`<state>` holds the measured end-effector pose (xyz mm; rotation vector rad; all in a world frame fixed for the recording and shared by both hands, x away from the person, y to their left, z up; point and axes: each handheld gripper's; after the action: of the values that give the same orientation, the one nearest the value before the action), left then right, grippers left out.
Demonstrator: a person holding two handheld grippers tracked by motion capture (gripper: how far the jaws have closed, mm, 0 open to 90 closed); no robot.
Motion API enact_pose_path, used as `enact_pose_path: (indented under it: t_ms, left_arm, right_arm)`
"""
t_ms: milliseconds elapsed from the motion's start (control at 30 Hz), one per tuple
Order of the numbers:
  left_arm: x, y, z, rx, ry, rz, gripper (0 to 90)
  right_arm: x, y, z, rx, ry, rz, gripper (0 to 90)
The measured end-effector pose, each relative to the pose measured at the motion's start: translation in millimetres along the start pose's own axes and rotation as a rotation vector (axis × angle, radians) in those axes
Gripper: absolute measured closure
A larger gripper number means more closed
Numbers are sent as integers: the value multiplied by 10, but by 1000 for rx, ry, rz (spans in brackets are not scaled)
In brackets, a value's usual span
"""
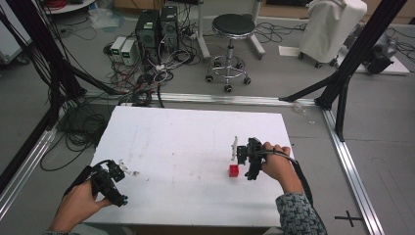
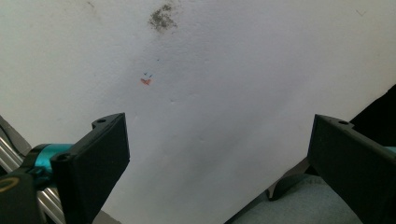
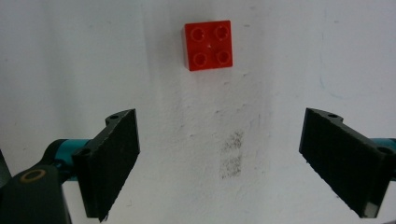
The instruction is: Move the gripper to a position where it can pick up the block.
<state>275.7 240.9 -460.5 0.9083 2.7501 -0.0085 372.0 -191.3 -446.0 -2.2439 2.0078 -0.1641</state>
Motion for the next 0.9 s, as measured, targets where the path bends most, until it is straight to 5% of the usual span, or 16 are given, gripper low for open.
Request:
enact_pose_path:
  t_ms: [467,900]
  left_arm:
    - [3,-2,-2,2,-4,-2,61]
    - [22,18,-22,-1,-8,-4,61]
  right_arm:
    - [-228,-85,245,-40,-12,-62,116]
    - [-356,-156,462,-77,0,-70,116]
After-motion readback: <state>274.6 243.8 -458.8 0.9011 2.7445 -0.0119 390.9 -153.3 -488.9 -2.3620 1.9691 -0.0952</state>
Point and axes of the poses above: each handheld gripper's, and its own axes: z roughly forward along the jaws, x roughly out of its underside, y roughly to its left, and after that the axes turned 10 degrees about -z, right-handed
